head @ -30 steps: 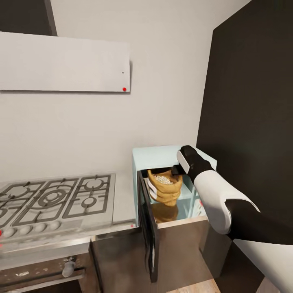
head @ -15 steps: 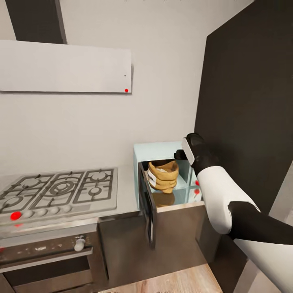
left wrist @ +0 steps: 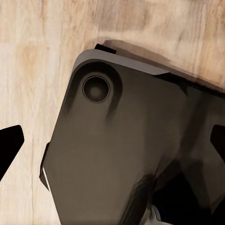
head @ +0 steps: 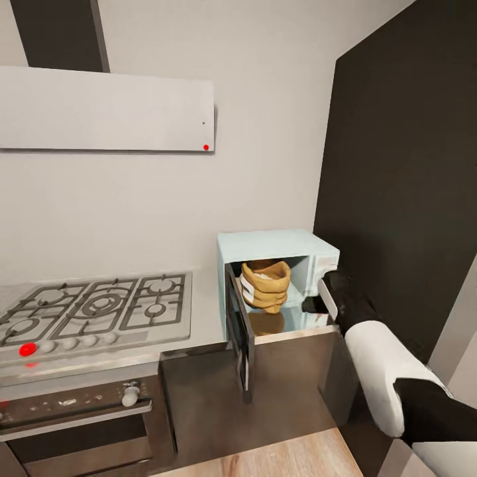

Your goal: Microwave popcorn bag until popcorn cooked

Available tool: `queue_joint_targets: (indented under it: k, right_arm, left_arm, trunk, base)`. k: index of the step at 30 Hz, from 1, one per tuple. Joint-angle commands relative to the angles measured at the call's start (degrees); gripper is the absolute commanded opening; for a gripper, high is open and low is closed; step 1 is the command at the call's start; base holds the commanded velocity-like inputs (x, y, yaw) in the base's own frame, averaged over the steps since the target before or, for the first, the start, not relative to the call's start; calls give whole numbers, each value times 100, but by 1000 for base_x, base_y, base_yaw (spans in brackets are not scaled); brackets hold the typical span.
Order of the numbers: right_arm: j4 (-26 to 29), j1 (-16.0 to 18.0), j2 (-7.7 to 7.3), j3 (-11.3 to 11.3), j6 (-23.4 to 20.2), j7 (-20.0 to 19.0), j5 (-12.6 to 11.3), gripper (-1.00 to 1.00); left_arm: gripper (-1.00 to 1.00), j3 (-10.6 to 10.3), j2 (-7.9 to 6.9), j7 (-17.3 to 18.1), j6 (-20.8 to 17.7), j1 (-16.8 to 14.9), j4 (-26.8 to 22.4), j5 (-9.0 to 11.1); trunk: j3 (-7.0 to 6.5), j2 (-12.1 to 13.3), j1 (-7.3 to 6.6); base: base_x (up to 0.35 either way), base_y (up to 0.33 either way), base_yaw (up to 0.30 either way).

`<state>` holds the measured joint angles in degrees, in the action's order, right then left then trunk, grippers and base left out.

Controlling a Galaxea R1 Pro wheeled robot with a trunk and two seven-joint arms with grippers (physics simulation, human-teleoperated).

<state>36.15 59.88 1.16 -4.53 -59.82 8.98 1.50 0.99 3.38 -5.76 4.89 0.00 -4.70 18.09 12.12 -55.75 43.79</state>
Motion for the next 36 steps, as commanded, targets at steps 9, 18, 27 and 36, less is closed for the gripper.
queue_joint_targets:
  k: [9,18,27,36]
  right_arm:
    - [262,-610,-83,689,1131,-1721,64,100]
    - [618,-871,-77,968,2495,-2890,-9,100]
    - [374,-1331,-82,963,4671,-2820,-10,100]
    - [-49,-1363,-95,929,5630,-2309,-26,100]
  left_arm:
    - [100,7,0,-15,12,0,-5,20]
    - [100,7,4,-14,10,0,-5,22]
    - [100,7,-2,-13,12,0,-5,20]
    - [100,15,5,-2,8,0,-13,11]
  trunk:
    - [6,-6,0]
    - [6,-6,0]
    - [6,-6,0]
    - [6,-6,0]
  base:
    - [0,0,0]
    - [0,0,0]
    - [0,0,0]
    - [0,0,0]
